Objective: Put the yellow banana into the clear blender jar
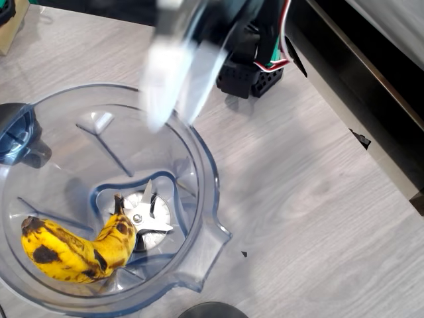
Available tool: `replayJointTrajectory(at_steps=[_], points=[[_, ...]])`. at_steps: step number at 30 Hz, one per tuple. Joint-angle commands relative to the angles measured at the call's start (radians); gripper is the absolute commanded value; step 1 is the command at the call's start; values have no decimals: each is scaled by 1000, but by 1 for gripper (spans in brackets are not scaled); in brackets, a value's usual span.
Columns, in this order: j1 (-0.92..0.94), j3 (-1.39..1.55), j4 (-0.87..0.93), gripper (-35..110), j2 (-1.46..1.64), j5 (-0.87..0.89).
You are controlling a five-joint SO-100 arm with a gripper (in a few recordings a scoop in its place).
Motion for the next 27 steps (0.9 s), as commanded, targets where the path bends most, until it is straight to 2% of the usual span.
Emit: replayJointTrajectory(at_steps=[1,4,6,10,16,27], points=[[-35,643,-344,19,414,-48],[-89,1072,-561,0,724,-92],[-106,1232,-611,0,839,-109],[-124,1411,-607,0,884,-107],[-123,1740,-710,0,982,-120],[-124,2164,-683,0,1289,-127]])
